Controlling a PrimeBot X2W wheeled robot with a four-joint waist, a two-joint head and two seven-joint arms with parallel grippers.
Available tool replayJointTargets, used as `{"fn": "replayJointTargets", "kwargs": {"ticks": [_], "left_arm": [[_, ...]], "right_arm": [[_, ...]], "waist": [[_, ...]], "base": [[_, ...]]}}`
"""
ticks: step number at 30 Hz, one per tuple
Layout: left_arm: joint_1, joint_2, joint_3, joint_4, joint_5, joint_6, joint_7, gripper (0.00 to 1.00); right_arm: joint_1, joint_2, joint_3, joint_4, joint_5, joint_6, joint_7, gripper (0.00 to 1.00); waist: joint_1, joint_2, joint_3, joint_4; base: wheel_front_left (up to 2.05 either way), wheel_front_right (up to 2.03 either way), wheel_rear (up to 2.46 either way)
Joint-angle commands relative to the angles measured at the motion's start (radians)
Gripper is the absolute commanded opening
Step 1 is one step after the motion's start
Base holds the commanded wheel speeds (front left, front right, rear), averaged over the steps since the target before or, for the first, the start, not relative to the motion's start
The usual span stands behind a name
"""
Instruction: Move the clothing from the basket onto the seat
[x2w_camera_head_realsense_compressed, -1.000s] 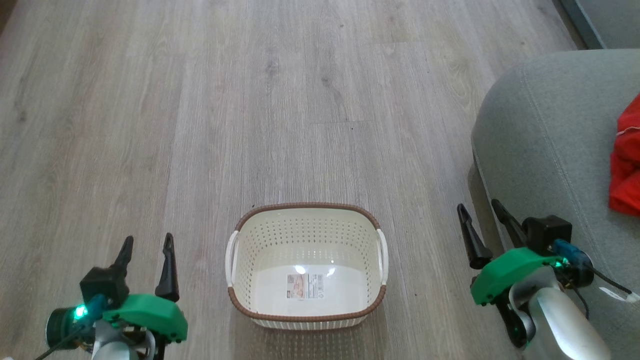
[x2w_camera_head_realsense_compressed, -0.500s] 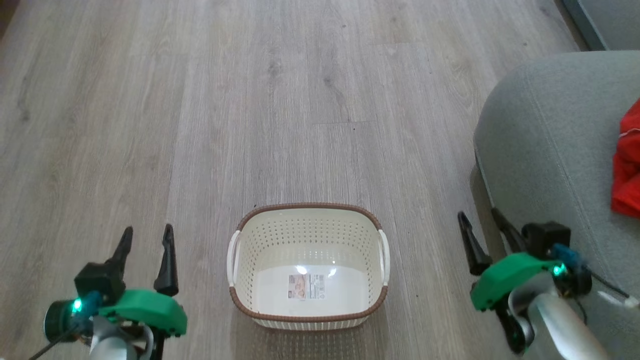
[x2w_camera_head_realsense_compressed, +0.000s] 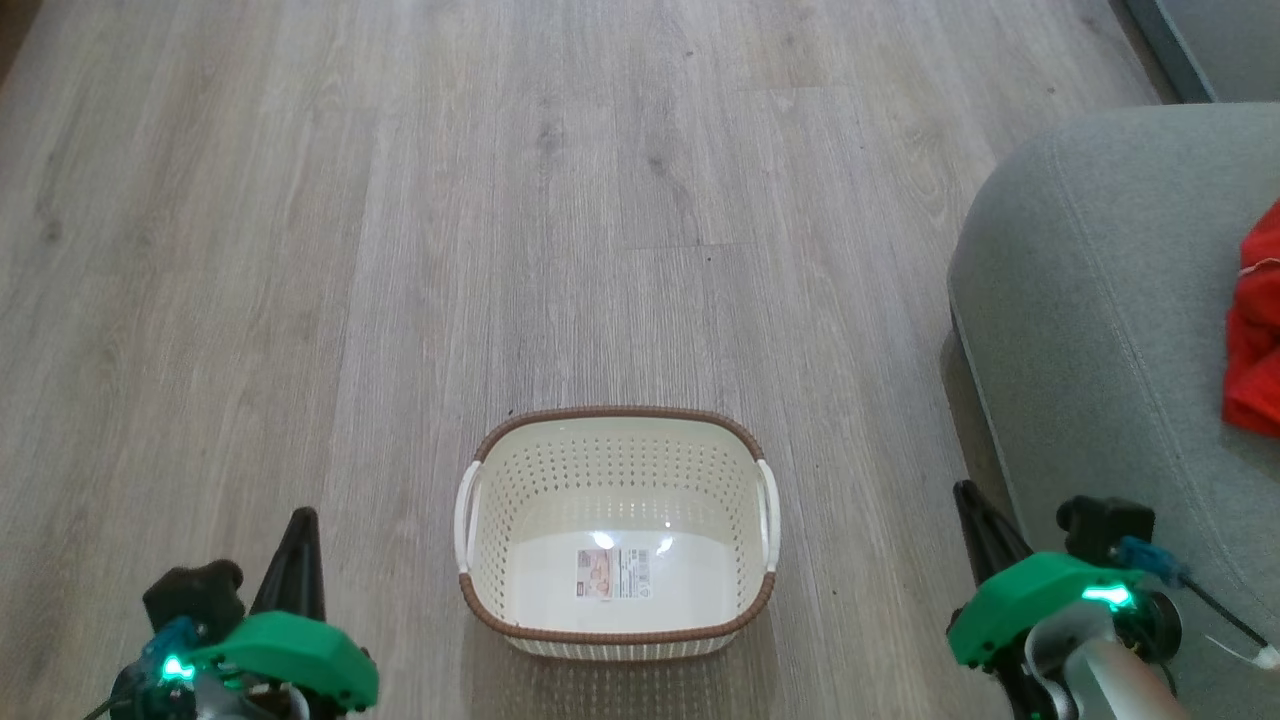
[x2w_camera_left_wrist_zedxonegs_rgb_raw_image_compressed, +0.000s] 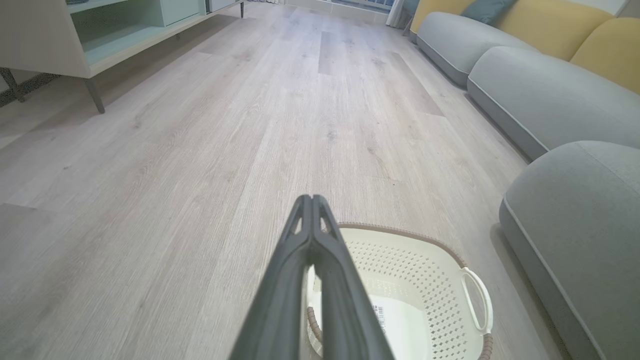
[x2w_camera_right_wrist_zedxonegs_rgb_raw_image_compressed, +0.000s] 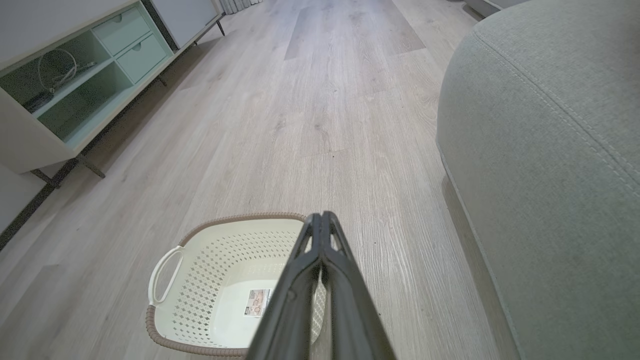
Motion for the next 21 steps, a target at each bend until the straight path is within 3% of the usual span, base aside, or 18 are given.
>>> {"fn": "replayJointTargets", "kwargs": {"ticks": [1,21], "left_arm": [[-0.044,0.006,0.009,-0.038,-0.026,-0.005,0.007,0.0],[-0.049,0.007,0.012,-0.056,-0.266,-0.016,0.061,0.0]], "right_arm": [[-0.043,0.002,-0.011,-0.038,0.024,0.0,0.008,0.0],[-0.02,0.014,-0.051,-0.108,0.232,0.0,0.064,0.0]], "waist": [[0.0,-0.0001,0.0,0.0],[0.0,-0.0001,0.001,0.002]], "base": [[0.0,0.0,0.0],[0.0,0.0,0.0]]}}
